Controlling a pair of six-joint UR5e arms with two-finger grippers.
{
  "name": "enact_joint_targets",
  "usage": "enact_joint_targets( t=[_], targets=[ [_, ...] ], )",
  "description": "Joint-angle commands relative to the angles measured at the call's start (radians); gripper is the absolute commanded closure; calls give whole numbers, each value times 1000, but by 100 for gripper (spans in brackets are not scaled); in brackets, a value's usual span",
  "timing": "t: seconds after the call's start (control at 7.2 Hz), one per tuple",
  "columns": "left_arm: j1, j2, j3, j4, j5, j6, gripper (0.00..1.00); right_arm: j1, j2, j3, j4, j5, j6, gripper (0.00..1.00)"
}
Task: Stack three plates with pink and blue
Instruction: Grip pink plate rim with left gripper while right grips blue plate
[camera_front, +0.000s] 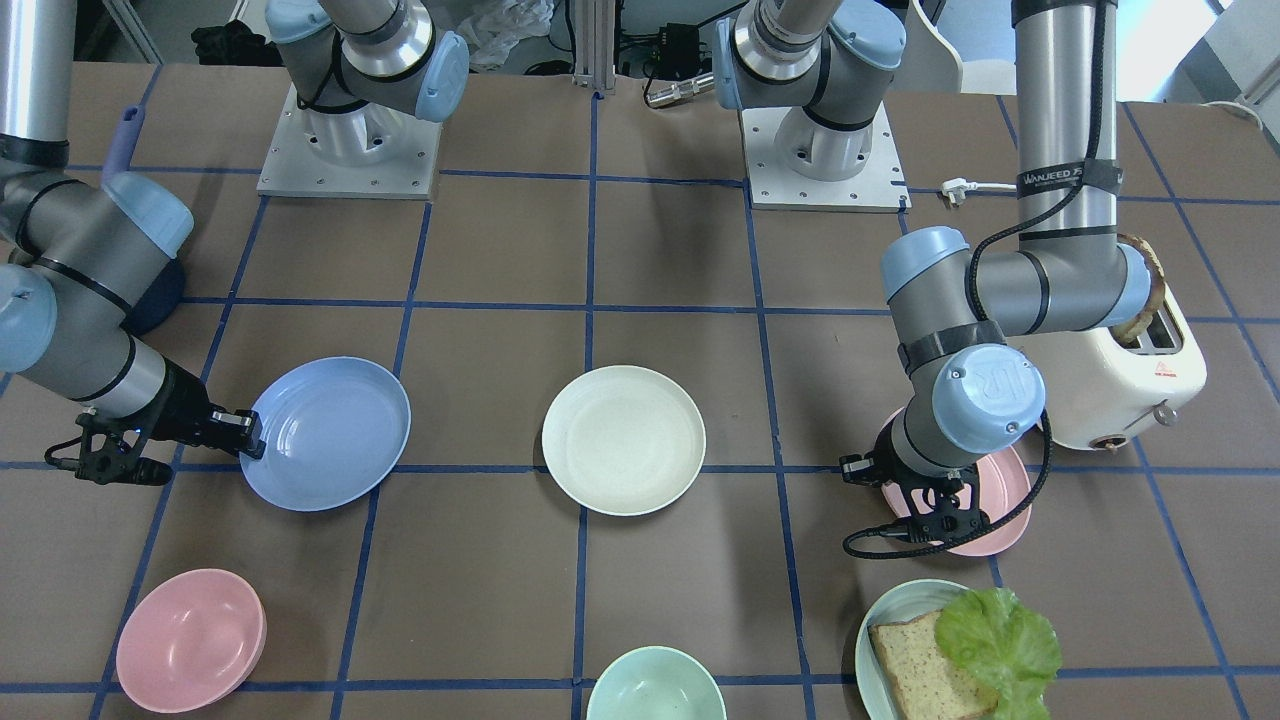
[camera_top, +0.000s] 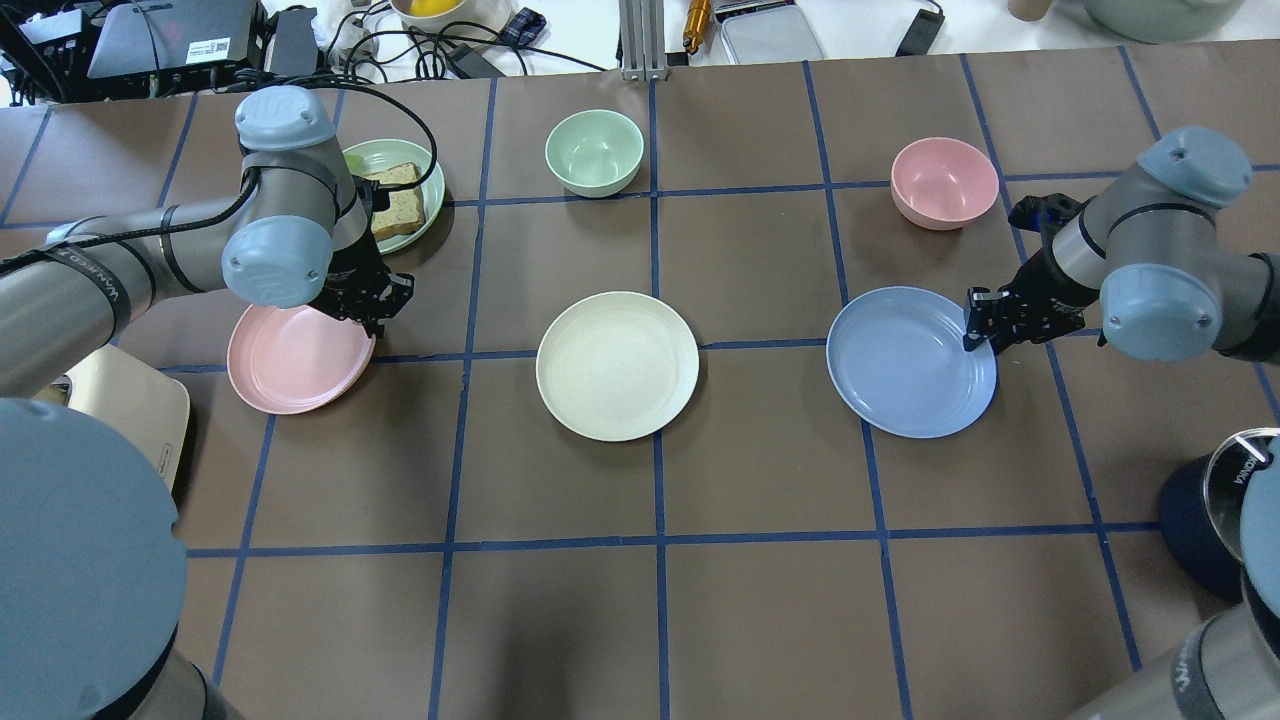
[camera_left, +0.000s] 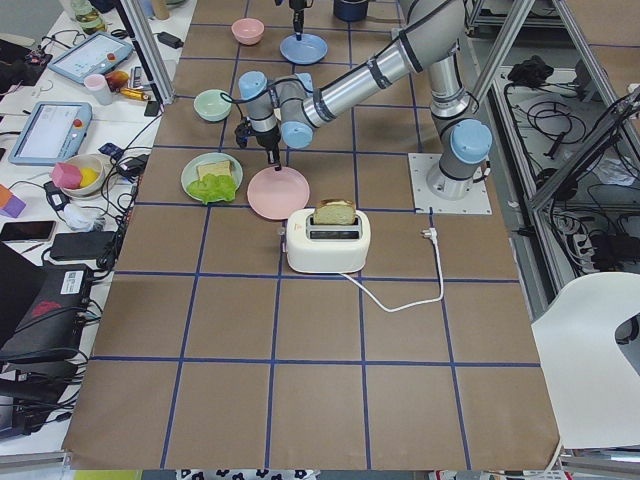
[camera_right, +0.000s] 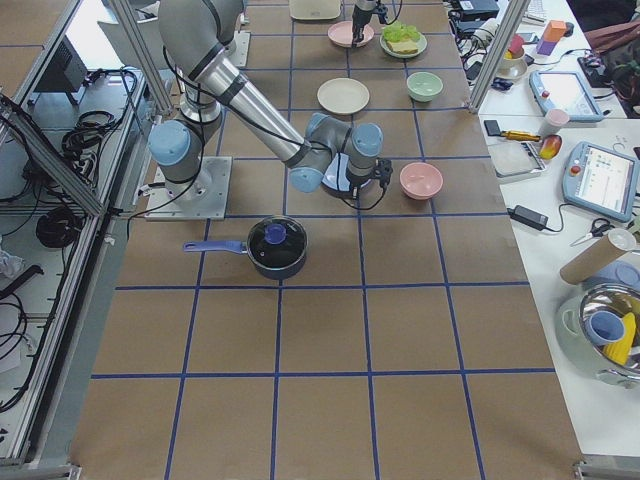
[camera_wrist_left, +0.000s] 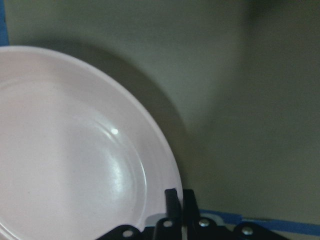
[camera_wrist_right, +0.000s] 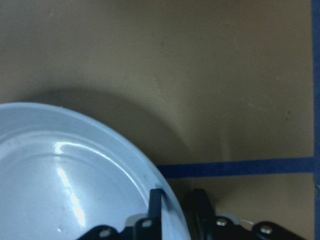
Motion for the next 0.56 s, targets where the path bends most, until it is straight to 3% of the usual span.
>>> enact_joint_targets(
  t=[0.0, 0.42],
  targets=[
    [-37, 52, 9, -48, 1, -36, 100, -2, -8, 0, 4, -1, -17, 100],
    [-162, 88, 52, -115, -7, -190, 100, -2, -32, -22, 5, -3, -20, 100]
  ],
)
